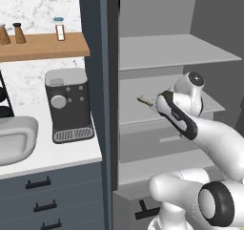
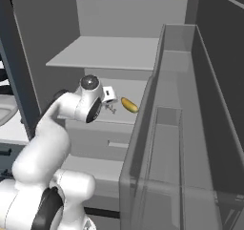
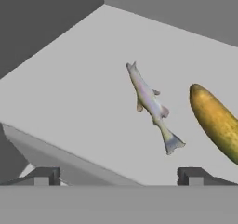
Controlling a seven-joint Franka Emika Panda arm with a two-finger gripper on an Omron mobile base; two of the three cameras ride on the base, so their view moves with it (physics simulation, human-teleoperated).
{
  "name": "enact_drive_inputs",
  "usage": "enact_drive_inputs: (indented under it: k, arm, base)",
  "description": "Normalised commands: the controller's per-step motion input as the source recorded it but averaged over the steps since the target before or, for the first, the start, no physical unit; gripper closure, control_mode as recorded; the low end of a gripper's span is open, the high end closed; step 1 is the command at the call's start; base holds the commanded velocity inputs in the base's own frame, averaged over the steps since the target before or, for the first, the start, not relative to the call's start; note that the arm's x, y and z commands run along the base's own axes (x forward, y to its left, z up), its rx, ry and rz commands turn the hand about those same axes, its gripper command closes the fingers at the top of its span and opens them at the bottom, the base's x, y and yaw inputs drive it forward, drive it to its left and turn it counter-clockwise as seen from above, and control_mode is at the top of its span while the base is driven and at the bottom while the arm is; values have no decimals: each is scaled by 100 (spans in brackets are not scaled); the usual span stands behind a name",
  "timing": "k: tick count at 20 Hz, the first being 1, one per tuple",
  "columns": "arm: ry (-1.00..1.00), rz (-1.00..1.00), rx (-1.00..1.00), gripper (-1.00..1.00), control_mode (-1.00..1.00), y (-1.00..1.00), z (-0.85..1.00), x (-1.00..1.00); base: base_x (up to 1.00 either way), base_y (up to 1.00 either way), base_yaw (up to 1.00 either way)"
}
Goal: Place one cucumber and one fish in each tupperware on the nearby counter, to pack two identical lunches.
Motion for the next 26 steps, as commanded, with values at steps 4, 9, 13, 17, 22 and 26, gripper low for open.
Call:
enact_drive_inputs:
  k: [4,9,13,17,22,26]
  arm:
    - [6,0,9,-100,-100,-2,-30,88]
    - [1,0,5,-100,-100,-7,-52,62]
    - [0,0,0,-100,-100,0,-3,44]
    - [0,1,-1,-100,-100,1,0,32]
    - [4,0,0,-100,-100,2,-14,29]
    - [7,0,0,-100,-100,1,-25,32]
  base:
    - [0,0,0]
    - [0,0,0]
    - [0,0,0]
    - [0,0,0]
    - [0,0,0]
    - [0,0,0]
